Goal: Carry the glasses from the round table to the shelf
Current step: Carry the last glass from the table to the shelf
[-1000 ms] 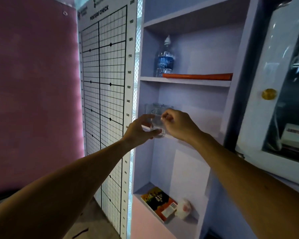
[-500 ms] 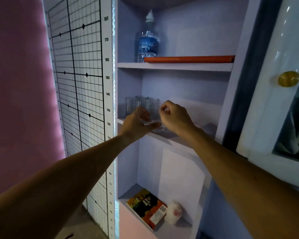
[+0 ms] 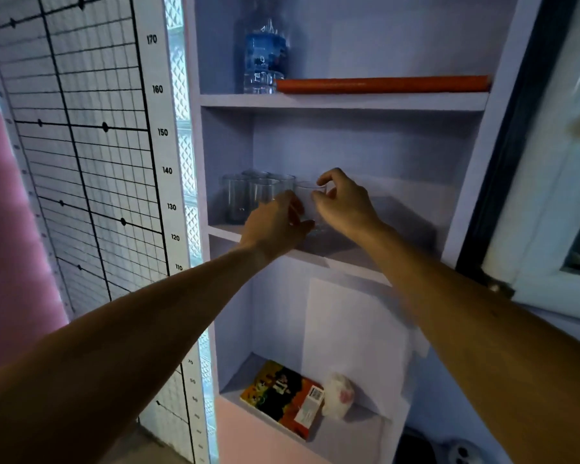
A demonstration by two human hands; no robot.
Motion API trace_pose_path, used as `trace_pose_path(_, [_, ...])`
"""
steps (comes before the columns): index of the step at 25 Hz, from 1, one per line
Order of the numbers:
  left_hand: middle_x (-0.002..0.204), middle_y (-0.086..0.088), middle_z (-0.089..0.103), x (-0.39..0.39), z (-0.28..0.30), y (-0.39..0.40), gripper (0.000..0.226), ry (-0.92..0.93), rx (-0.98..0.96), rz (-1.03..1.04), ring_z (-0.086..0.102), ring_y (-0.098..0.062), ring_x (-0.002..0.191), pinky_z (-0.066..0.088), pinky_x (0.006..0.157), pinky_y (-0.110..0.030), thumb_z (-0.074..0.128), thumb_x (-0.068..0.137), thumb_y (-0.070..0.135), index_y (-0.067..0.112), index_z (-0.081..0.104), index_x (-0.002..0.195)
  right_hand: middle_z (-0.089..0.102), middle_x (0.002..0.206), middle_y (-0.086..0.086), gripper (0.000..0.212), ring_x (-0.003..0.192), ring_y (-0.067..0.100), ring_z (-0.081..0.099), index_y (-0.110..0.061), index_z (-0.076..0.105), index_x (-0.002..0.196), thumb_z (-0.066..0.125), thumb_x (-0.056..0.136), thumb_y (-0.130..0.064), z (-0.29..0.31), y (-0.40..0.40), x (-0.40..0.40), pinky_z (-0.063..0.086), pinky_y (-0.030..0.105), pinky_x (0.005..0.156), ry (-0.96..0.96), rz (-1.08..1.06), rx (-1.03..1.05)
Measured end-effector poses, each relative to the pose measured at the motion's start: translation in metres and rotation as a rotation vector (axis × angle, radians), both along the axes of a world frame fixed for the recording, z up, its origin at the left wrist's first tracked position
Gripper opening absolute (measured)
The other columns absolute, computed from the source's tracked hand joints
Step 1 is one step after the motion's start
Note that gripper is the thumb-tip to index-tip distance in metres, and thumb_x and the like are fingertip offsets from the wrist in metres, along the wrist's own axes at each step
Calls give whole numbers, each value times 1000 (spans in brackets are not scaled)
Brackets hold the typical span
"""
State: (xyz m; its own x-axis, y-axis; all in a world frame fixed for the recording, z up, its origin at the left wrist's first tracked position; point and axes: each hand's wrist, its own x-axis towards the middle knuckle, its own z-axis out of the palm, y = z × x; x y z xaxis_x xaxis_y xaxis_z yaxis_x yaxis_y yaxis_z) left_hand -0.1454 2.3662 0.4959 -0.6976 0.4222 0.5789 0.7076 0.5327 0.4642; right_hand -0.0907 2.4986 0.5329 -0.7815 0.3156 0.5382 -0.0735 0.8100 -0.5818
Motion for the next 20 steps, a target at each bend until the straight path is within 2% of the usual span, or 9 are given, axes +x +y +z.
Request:
trace_pose_path(1, [99,4,68,-2,1,0,33,-18,-13,-11,64,-14,87,53,76,-27,71,84,41,24,56,108,62,104,0,20,90,21,60,-25,52,114,55,94,-28,0,-1,-4,53,32,78,8,-38,-5])
trace_pose_path(3, [106,2,69,-7,2,3,40,-35,-45,-43,66,-18,94,55,82,-32,71,82,46,25,55,113,63,107,2,18,92,21,60,-26,51,111,57,94,-25,0,-3,-11,52,31,79,22,-101,-31])
trace_pose_path(7, [116,-2,69,-16,6,-2,45,-21,-126,-114,65,-22,105,51,85,-32,67,85,47,22,56,122,66,103,6,25,86,24,64,-26,50,113,60,93,-16,-2,-14,-19,50,22,67,54,-220,-54])
trace_pose_path(10, [122,-4,68,-18,10,-8,47,-50,-138,-189,64,-25,110,51,92,-35,65,88,44,19,56,126,58,100,2,27,79,18,58,-17,50,122,54,96,-11,-2,-25,-22,41,12,54,57,-294,-34])
trace_pose_path(14, [125,-6,66,-19,15,-13,49,-74,-156,-208,63,-27,112,52,96,-40,63,88,44,17,56,129,56,100,2,23,83,18,56,-15,50,122,50,99,-15,-2,-33,-23,40,11,55,51,-316,-48])
trace_pose_path(16, [119,-4,69,-20,15,-16,44,-57,-151,-221,65,-26,108,53,93,-39,62,88,45,18,60,123,58,100,2,23,82,18,57,-15,50,122,49,99,-15,-2,-33,-20,42,14,57,33,-291,-56])
trace_pose_path(18, [101,-1,74,-25,13,-24,33,-17,-159,-240,69,-22,94,57,83,-36,60,86,49,22,71,101,59,96,1,22,78,17,59,-17,52,121,50,99,-15,0,-35,-16,44,15,60,31,-266,-72])
trace_pose_path(20, [82,2,74,-32,11,-40,44,27,-187,-245,70,-15,76,58,73,-33,50,85,58,21,75,84,59,92,0,20,80,18,62,-18,55,117,54,97,-15,-3,-38,-15,52,23,68,89,-259,-49])
